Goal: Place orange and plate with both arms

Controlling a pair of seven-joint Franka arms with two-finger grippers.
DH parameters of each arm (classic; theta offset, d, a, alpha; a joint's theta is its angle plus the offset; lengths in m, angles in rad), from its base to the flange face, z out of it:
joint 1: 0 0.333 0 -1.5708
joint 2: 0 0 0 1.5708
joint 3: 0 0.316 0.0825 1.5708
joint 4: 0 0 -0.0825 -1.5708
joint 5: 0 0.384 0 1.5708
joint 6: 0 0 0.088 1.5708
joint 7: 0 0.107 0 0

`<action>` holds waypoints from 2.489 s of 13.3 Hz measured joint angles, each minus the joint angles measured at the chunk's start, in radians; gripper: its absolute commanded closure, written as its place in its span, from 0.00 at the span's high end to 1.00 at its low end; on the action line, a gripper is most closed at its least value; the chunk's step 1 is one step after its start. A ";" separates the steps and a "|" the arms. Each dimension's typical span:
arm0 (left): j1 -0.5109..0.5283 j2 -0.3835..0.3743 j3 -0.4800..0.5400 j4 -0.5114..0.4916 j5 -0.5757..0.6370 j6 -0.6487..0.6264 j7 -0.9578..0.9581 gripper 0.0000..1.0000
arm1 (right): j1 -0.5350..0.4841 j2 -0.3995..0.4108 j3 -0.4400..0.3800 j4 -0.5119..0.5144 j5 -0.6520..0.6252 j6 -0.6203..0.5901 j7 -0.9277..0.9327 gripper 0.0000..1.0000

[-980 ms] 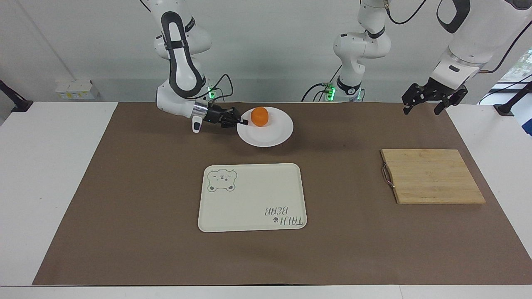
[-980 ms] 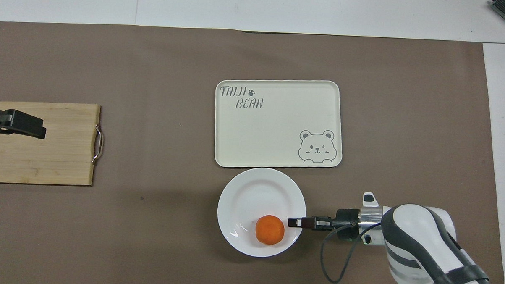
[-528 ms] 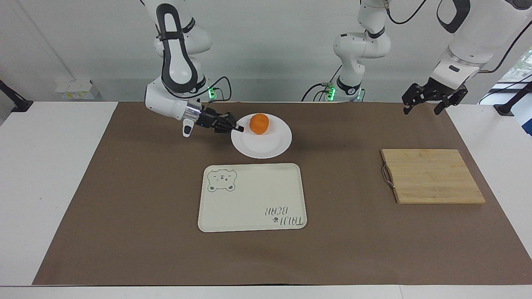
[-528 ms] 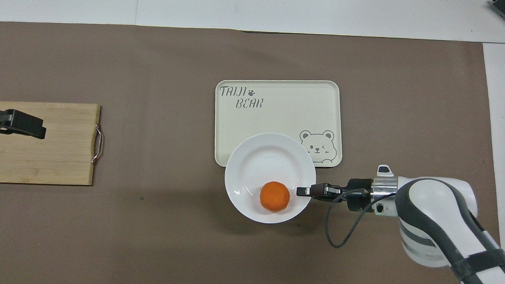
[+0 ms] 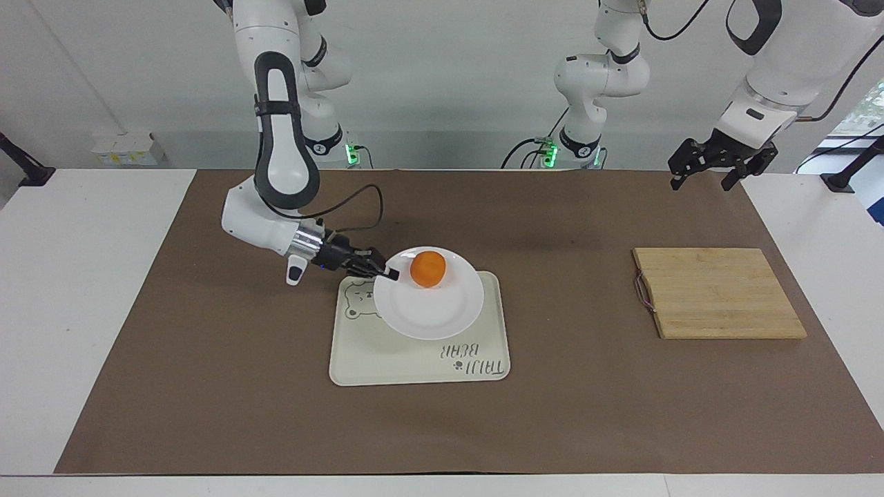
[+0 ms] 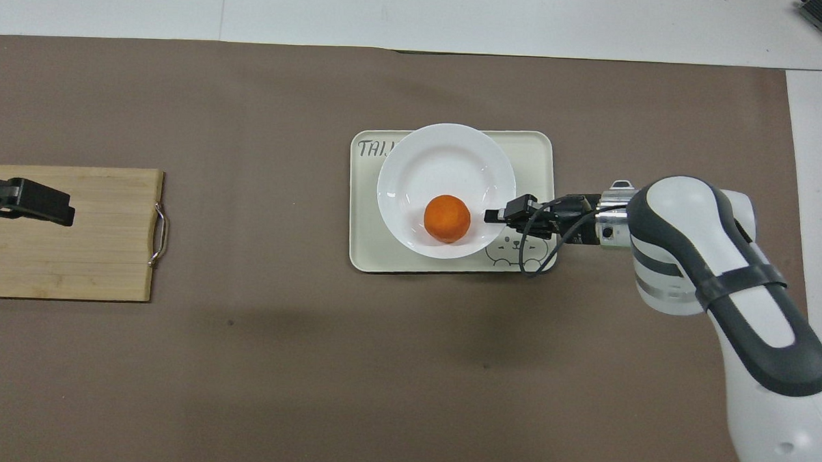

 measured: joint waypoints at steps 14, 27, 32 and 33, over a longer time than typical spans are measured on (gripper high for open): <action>0.000 0.000 0.000 0.000 0.000 0.000 0.000 1.00 | 0.001 0.140 -0.004 0.059 -0.006 0.016 0.000 1.00; 0.000 0.000 0.000 0.000 0.000 0.000 0.000 1.00 | -0.066 -0.204 -0.027 0.078 -0.879 -0.062 0.319 1.00; 0.000 0.000 0.000 0.000 0.000 0.000 0.000 1.00 | -0.096 -0.313 -0.029 0.157 -1.194 -0.269 0.425 1.00; 0.000 0.000 0.000 0.000 0.000 0.000 0.000 1.00 | -0.097 -0.337 -0.031 0.175 -1.215 -0.314 0.432 1.00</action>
